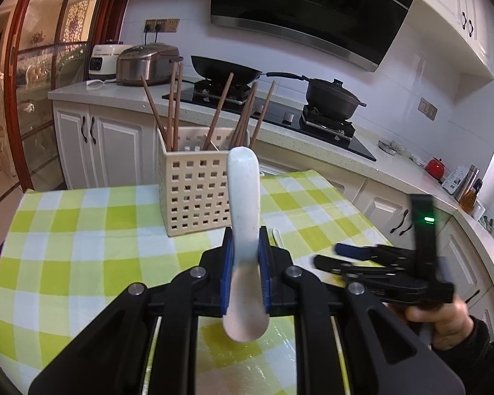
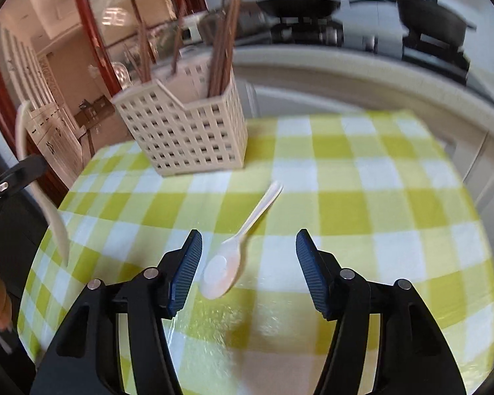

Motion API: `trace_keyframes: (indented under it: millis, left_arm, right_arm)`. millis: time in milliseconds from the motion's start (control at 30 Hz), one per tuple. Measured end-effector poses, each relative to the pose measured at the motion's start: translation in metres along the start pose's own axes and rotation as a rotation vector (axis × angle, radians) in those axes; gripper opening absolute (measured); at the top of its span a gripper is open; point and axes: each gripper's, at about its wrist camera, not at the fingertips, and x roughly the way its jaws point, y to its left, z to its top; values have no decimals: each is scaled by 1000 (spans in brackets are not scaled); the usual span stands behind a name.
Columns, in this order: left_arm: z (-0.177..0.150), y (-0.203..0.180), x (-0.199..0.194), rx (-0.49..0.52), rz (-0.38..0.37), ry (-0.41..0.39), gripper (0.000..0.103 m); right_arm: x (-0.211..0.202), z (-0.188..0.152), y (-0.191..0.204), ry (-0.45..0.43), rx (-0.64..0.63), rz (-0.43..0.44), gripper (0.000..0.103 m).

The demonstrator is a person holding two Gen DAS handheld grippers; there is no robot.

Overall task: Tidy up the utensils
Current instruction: 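Lift the left tool's spoon upright while the right tool lifts its spoon, then lower both held spoons into the caddy and open both tools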

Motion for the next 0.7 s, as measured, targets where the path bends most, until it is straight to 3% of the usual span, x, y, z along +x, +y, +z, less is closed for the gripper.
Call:
trace_keyframes:
  millis: [200, 333, 400, 533, 700]
  left_arm:
    - [-6, 8, 7, -11, -8, 15, 14]
    - [-7, 13, 6, -20, -11, 10, 14]
    - [-7, 15, 6, -28, -19, 6, 14]
    - [-8, 13, 7, -29, -33, 7, 14]
    - [-9, 13, 5, -29, -31, 3, 14]
  right_arm:
    - [57, 9, 5, 112, 53, -47, 43]
    - [67, 11, 9, 135, 32, -80, 34]
    - [70, 14, 12, 149, 20, -84, 24]
    - [73, 15, 17, 151, -28, -102, 9]
    - [54, 12, 20, 78, -51, -83, 9]
